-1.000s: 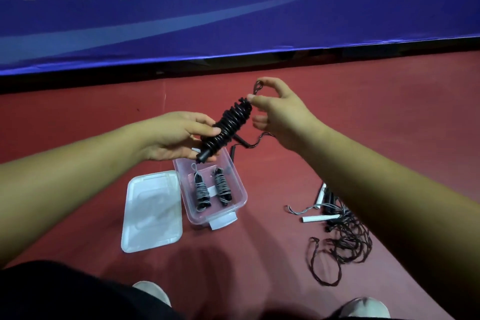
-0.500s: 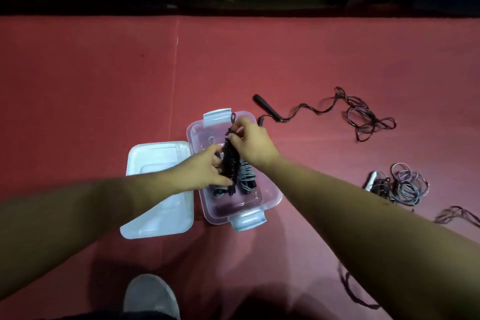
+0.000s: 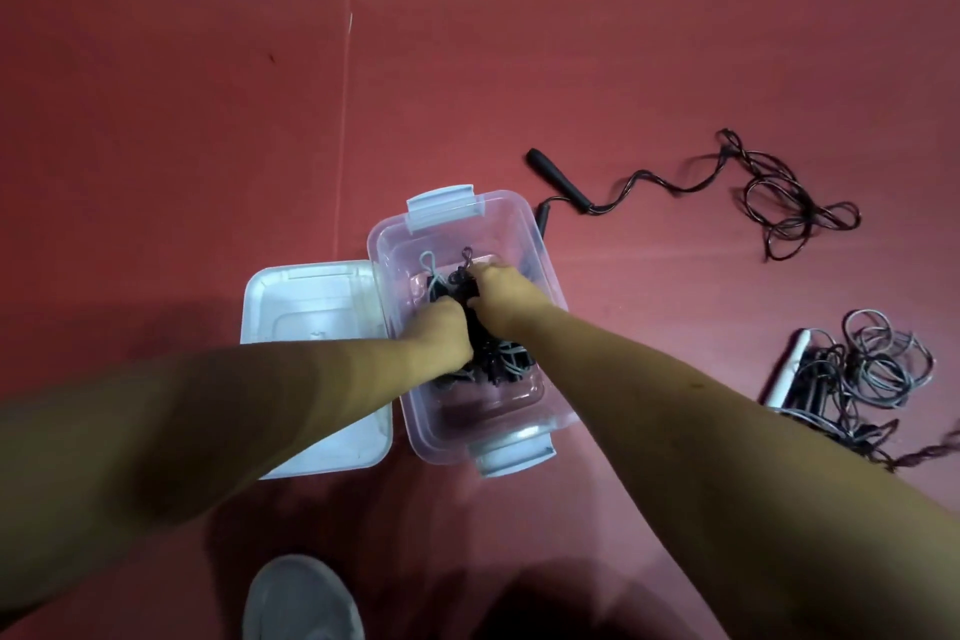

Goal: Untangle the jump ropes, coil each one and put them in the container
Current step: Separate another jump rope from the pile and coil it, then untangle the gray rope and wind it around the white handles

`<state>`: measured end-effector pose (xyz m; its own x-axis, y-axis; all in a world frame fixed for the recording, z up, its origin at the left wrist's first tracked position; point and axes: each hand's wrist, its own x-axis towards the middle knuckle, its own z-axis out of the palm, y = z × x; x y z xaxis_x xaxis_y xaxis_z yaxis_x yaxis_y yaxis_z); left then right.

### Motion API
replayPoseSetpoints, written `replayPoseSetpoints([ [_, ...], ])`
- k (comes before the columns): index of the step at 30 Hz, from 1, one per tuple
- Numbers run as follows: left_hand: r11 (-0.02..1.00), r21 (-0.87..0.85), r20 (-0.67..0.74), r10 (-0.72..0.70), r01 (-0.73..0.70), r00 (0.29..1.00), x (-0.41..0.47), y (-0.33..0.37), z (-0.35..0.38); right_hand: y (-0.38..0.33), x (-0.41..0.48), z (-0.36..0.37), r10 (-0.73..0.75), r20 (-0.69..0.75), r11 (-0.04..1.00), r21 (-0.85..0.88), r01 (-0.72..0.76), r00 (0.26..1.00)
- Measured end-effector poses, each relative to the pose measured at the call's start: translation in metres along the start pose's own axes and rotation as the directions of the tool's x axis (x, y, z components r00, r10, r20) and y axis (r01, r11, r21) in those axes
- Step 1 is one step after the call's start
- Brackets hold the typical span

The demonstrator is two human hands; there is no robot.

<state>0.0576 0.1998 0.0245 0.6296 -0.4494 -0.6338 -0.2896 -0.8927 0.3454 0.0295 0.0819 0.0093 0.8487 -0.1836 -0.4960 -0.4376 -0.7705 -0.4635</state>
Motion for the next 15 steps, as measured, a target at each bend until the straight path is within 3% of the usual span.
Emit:
replayPoseSetpoints([
  [4, 0.996, -0.076, 0.026, 0.045, -0.043, 0.999, -0.007, 0.004, -0.02, -0.007, -0.021, -0.028, -0.03, -0.109, 0.999, 0.041, 0.035, 0.994],
  [8, 0.999, 0.006, -0.013, 0.047, -0.047, 0.999, -0.022, 0.021, -0.056, 0.01, -0.065, -0.089, -0.139, -0.303, 0.988, 0.026, 0.154, 0.943],
  [11, 0.988, 0.115, -0.077, 0.116, -0.107, 0.99, -0.038, 0.058, -0.076, 0.064, -0.102, -0.123, -0.019, -0.353, 1.0, -0.014, 0.016, 0.936],
  [15, 0.935, 0.179, -0.073, 0.323, -0.306, 0.944, -0.056, 0.136, -0.061, 0.146, -0.159, -0.134, 0.197, -0.37, 0.979, 0.027, -0.201, 0.908],
])
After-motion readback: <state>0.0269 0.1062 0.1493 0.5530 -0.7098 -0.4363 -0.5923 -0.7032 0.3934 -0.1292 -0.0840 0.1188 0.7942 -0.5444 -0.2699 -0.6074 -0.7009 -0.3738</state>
